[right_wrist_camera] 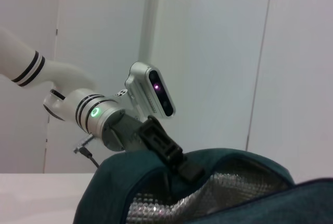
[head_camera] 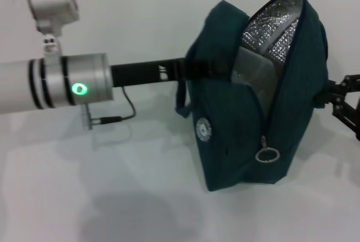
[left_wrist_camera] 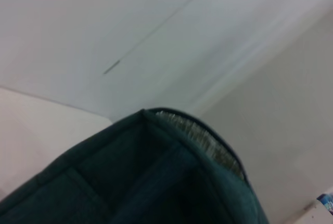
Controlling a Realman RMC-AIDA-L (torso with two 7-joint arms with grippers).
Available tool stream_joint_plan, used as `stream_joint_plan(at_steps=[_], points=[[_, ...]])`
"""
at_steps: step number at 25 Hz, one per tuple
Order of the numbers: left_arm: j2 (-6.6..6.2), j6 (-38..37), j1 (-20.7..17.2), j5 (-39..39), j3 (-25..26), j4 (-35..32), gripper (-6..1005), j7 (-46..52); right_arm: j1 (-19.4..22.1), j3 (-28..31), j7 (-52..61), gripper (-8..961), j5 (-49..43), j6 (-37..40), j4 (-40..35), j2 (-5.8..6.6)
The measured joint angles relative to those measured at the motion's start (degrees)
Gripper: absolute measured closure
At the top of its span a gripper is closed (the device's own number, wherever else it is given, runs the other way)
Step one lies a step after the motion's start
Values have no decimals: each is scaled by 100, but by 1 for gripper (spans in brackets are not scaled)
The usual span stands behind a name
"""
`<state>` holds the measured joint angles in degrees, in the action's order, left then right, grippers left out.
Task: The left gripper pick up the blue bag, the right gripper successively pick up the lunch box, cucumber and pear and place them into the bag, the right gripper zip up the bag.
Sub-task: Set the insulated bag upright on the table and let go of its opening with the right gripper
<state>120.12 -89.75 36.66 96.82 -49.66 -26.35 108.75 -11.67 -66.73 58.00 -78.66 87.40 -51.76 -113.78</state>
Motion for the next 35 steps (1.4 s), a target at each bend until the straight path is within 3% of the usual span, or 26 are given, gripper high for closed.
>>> stream_joint_plan(at_steps=[9, 25, 35], points=[[11, 525, 92, -737, -942, 282, 966, -391, -225, 193, 119, 869, -386, -18, -26, 74], [-8, 689, 5, -794, -985, 297, 967, -458, -415, 196, 279, 869, -828, 105, -31, -55], [-30, 622, -372, -953, -950, 231, 963, -531, -494, 372, 404, 845, -817, 286, -28, -70]])
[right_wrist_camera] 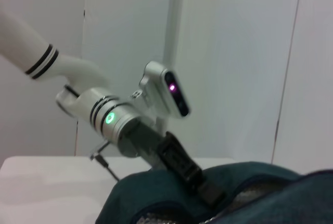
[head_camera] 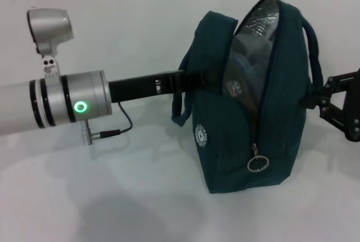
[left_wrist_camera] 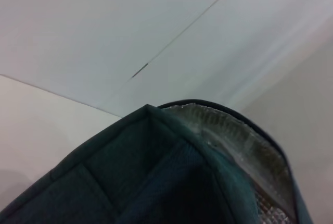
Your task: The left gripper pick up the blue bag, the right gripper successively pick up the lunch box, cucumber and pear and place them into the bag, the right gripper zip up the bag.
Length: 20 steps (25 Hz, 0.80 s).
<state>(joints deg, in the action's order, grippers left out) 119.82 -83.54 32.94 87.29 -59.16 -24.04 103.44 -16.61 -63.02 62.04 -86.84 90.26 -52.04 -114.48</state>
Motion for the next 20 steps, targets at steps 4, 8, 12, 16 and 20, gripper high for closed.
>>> stream_joint_plan(at_steps=[4, 8, 12, 16, 20], points=[[-2, -6, -158, -52, 8, -3, 961, -20, 21, 42, 3, 835, 0, 163, 21, -3], [-3, -6, -267, -108, 5, -5, 959, -57, 41, 44, 3, 826, -25, 225, 48, -3], [-4, -12, -302, -138, -8, 4, 957, -71, 118, 51, -20, 749, -33, 262, 58, -3], [-3, -13, -310, -139, -8, 33, 955, -72, 227, 153, -54, 606, 35, 337, 43, -4], [-4, -14, -314, -139, -8, 41, 954, -71, 283, 369, -67, 499, 201, 579, 95, -11]])
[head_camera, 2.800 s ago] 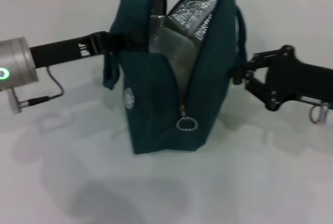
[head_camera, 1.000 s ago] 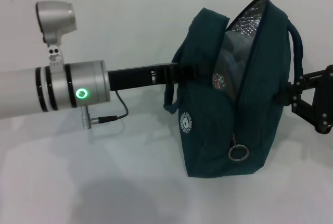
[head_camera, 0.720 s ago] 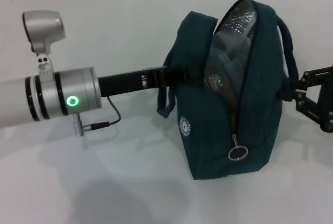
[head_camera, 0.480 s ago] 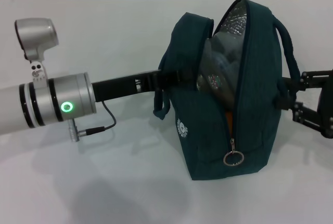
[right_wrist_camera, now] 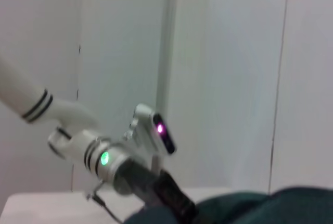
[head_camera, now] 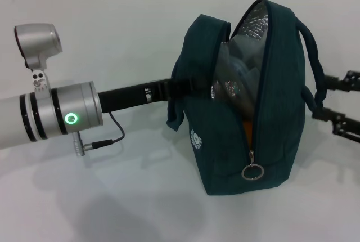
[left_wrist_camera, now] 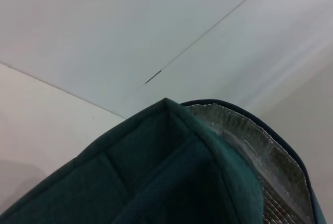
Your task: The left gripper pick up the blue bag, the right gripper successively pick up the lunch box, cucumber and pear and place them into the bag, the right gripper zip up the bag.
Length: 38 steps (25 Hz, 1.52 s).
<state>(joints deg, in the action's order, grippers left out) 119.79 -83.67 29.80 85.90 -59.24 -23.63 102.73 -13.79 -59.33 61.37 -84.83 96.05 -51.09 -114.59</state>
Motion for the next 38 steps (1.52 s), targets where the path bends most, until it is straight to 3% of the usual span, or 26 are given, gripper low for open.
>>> stream_joint_plan(at_steps=[6, 12, 27, 38], points=[[2, 0, -8, 0, -9, -4, 951, -4, 50, 42, -9, 471, 222, 679, 94, -2], [9, 0, -8, 1, -4, -7, 948, -22, 20, -450, -149, 472, 121, 982, 553, -1], [18, -41, -6, 6, -4, -1, 942, -24, -306, -751, -1108, 473, -300, 130, 2484, -63], [18, -44, 29, 7, -9, -3, 937, -24, -434, -772, -1157, 475, -143, -192, 2723, -109]])
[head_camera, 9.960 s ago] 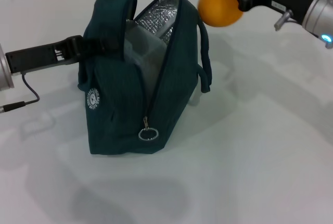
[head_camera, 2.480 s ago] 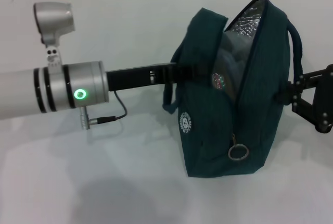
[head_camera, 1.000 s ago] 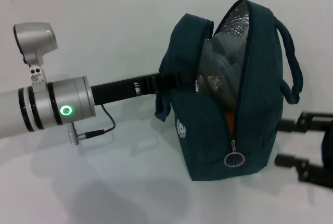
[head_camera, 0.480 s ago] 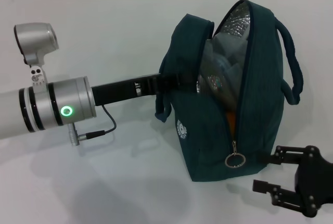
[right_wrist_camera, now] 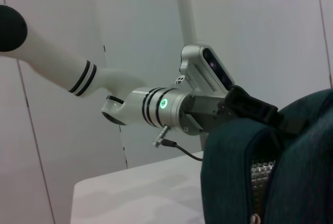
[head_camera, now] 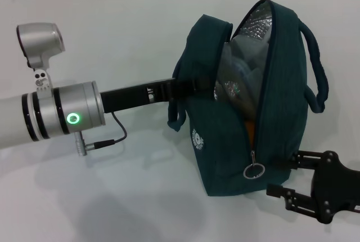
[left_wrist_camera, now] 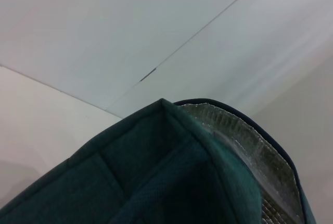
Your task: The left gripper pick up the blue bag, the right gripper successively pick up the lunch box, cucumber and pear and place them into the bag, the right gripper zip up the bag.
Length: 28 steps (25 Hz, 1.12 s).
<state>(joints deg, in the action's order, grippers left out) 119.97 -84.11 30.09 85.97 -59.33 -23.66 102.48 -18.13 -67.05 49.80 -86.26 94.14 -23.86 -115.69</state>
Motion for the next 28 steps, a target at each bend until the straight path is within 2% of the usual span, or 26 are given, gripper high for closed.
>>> stream_joint_plan(at_steps=[6, 17, 28], points=[[0, 4, 5, 0, 1, -13, 934, 0, -112, -185, -3, 475, 163, -146, 135, -17], [0, 0, 6, -2, 1, -17, 929, 0, -147, -1534, -68, 476, 1197, -661, 100, -14], [-9, 0, -19, -2, 16, -16, 924, -8, -67, -1570, -106, 478, 1569, -680, 145, 6]])
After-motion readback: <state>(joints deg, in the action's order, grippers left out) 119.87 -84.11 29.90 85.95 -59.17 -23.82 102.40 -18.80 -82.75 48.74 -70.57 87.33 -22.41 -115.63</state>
